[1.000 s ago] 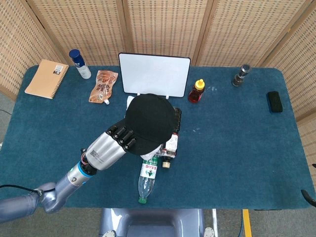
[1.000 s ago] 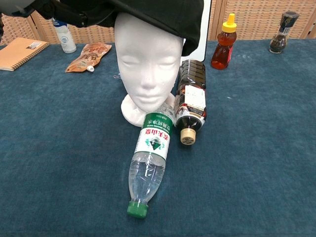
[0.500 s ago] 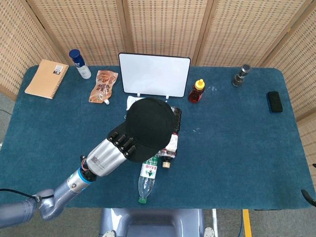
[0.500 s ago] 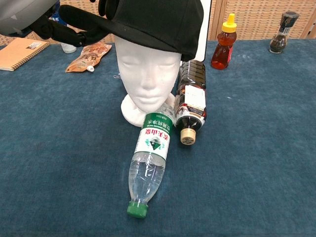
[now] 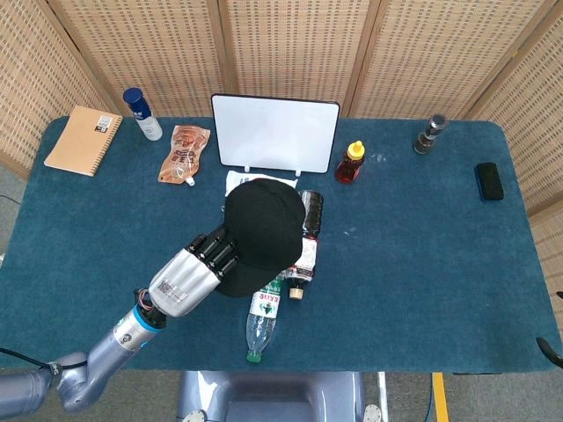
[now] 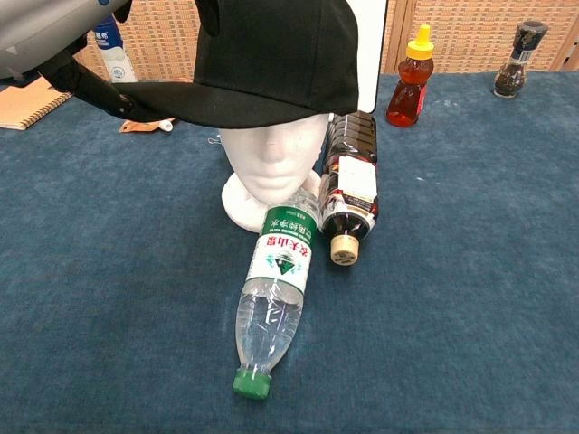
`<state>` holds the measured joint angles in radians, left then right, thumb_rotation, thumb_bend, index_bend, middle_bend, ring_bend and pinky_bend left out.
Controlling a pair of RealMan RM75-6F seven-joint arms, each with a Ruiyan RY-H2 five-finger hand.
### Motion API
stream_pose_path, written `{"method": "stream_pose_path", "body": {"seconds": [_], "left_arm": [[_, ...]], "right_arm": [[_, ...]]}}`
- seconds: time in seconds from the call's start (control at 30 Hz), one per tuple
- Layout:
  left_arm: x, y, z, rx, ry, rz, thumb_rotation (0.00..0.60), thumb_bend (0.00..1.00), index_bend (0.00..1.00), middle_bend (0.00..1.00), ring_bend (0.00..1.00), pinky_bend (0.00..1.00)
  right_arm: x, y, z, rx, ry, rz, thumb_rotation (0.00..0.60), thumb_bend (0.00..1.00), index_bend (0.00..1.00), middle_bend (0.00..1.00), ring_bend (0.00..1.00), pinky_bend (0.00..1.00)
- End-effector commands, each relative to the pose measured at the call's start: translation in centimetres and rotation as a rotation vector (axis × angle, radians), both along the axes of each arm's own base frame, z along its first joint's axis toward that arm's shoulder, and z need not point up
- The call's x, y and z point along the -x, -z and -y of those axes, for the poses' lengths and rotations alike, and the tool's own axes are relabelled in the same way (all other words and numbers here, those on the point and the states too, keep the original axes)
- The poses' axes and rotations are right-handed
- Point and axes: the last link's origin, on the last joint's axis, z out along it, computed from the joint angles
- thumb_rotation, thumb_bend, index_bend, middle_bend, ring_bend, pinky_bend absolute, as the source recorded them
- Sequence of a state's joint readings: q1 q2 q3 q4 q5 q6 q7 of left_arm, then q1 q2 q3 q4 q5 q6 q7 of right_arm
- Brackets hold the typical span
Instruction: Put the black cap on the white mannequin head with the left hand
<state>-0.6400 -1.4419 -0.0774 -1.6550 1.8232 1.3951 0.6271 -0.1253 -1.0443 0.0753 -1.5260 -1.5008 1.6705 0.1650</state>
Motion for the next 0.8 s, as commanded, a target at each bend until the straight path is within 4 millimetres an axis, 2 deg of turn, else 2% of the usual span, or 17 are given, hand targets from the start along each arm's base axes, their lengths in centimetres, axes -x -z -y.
{"method": "stream_pose_path", "body": {"seconds": [0.03, 0.17, 0.33, 0.63, 0.8], "left_arm": [[0.4, -0.2, 0.1, 0.007, -0.032, -0.011, 0.600, 0.12, 0.31, 0.30, 0.20, 0.50], [1.0, -0.6, 0.4, 0.028, -0.099, -0.043, 0.600, 0.08, 0.24, 0.24, 0.15, 0.46], [2.2, -1.4, 0.9, 0.064, -0.185, -0.053, 0.600, 0.06, 0.23, 0.23, 0.13, 0.44], [6.3, -4.1, 2.1, 0.145, -0.465, 0.069, 0.600, 0.10, 0.23, 0.22, 0.13, 0.44], [8.7, -6.1, 2.8, 0.135, -0.573, 0.138, 0.600, 0.10, 0.23, 0.22, 0.13, 0.44]], "right_arm": [[0.0, 0.0, 0.0, 0.001, -0.001, 0.000, 0.600, 0.20, 0.24, 0.29, 0.29, 0.31], [-0.1, -0.1, 0.0, 0.003, 0.000, -0.002, 0.600, 0.20, 0.24, 0.29, 0.29, 0.31], [-0.1, -0.1, 0.0, 0.000, 0.002, -0.003, 0.600, 0.20, 0.24, 0.29, 0.29, 0.31], [-0.4, 0.0, 0.4, -0.013, -0.001, -0.010, 0.600, 0.20, 0.24, 0.29, 0.29, 0.31], [-0.6, 0.2, 0.7, -0.025, -0.001, -0.007, 0.600, 0.20, 0.24, 0.29, 0.29, 0.32]]}}
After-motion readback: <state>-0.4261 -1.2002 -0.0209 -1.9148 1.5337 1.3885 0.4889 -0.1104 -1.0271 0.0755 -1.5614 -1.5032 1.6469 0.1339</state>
